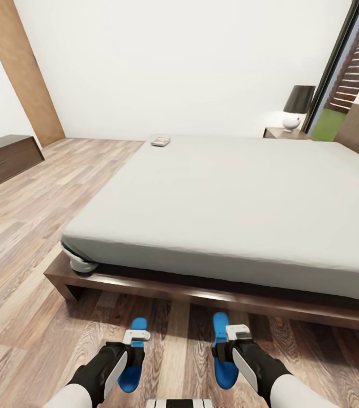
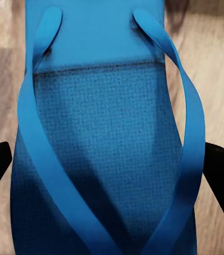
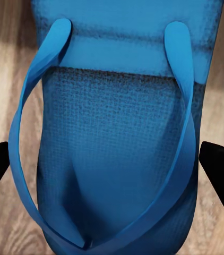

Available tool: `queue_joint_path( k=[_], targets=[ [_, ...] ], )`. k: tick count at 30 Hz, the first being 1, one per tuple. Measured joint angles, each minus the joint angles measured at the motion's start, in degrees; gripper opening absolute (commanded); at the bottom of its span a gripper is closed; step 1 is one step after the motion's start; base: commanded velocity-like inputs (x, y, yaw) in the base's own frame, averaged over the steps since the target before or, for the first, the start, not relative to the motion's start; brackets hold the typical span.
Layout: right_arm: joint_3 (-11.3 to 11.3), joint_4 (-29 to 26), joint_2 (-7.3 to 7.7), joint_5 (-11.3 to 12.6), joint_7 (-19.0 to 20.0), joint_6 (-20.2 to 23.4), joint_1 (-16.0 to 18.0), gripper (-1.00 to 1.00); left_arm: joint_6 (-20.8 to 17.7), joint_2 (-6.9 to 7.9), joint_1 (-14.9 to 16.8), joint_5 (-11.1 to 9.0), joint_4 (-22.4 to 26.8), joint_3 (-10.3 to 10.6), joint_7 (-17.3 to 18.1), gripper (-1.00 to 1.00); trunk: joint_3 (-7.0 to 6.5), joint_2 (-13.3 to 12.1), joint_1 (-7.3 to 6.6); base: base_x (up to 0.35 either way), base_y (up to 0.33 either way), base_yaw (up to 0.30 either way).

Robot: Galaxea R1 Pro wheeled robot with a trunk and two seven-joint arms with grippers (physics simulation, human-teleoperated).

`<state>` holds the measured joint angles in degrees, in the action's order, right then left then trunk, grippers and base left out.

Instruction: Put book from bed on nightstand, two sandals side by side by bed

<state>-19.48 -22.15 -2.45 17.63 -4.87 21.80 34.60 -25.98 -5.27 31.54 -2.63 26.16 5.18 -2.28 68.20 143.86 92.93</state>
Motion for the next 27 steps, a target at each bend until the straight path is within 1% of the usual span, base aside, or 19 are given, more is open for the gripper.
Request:
queue_joint_path(
  k=[6, 13, 16, 22, 27],
  targets=[
    [-0.2, 0.14, -0.04, 0.03, 0.0, -0.5, 0.0, -1.0, 0.0, -0.04, 0.0, -0.02, 0.05, 0.11, 0.06, -1.0, 1.33, 0.08, 0.15, 0.0, 0.0, 0.0],
    [-0.35, 0.19, 0.14, -0.04, 0.13, -0.87, -0.07, -1.0, 0.22, -0.09, 0.0, -0.05, 0.15, 0.12, 0.06, -1.0, 1.34, 0.08, 0.15, 0.0, 0.0, 0.0],
    [-0.35, 0.2, 0.3, -0.07, 0.15, -0.92, -0.08, -1.0, 0.43, -0.12, 0.0, -0.04, 0.3, 0.14, 0.05, -1.0, 1.99, 0.12, 0.23, 0.0, 0.0, 0.0],
    [-0.39, 0.2, 0.42, -0.05, 0.31, -0.96, -0.08, -1.0, 0.5, -0.02, 0.01, -0.04, 2.42, 0.18, 0.14, -1.0, 2.0, 0.13, 0.23, 0.0, 0.0, 0.0],
    [-0.39, 0.2, 0.35, -0.03, 0.32, -1.01, -0.16, -1.0, 0.62, 0.1, 0.0, -0.07, 2.72, 0.23, 0.18, -1.0, 3.1, 0.19, 0.36, 0.0, 0.0, 0.0]
  ],
)
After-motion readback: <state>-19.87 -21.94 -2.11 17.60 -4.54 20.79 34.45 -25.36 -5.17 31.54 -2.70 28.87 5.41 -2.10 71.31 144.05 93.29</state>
